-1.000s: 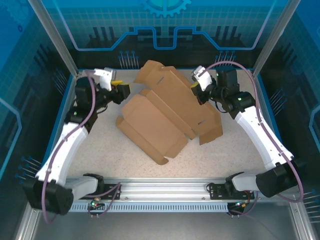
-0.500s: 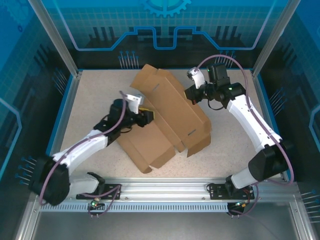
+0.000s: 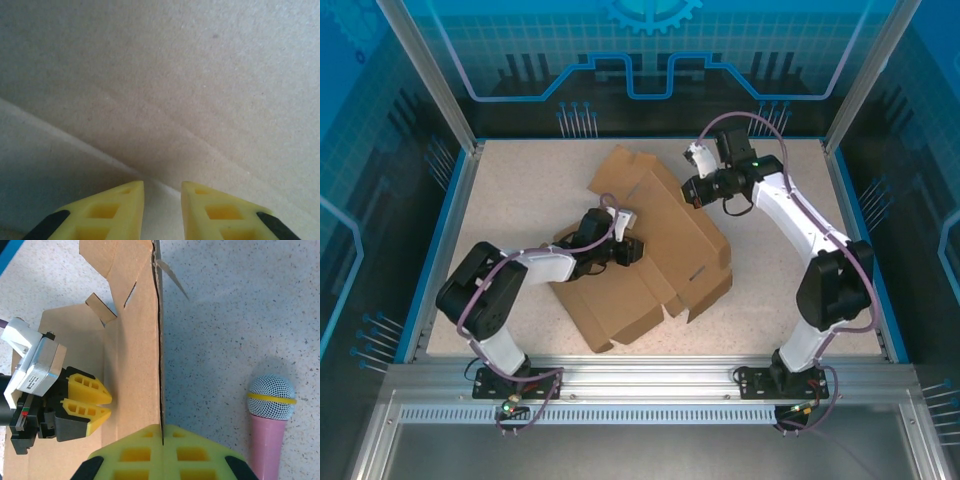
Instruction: Fold the paper box
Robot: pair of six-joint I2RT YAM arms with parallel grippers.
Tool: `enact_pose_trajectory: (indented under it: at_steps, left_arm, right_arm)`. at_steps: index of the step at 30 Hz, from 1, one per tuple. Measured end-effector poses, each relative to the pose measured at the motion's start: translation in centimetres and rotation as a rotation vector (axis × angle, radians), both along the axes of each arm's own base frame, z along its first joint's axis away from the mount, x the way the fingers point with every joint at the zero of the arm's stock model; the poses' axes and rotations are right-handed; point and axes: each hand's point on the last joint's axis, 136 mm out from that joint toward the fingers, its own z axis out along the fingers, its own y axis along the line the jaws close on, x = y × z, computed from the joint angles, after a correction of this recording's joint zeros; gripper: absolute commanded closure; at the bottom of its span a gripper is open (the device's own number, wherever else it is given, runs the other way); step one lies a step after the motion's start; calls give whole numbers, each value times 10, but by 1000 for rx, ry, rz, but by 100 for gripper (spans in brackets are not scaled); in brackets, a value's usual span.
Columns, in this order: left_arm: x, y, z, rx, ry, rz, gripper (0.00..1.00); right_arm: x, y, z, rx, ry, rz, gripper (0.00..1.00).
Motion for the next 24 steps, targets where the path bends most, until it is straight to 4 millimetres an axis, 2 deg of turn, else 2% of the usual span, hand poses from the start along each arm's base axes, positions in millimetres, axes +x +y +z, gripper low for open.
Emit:
enact_pose_trajectory:
  at_steps: [6, 13, 21, 24]
  left_arm:
    - [1, 0, -16, 5, 34, 10, 76]
    - [-1, 1, -18, -4, 40, 19, 73]
    - [-13, 9, -37, 11, 95, 42, 73]
    - [-7, 4, -40, -11, 90, 49, 74]
  right_arm:
    - [11, -2, -15, -36, 37, -22, 100]
    - [23, -3, -18, -70, 36, -37, 100]
    - [29, -4, -18, -89, 39, -35, 100]
    - [29, -4, -21, -94, 46, -37, 100]
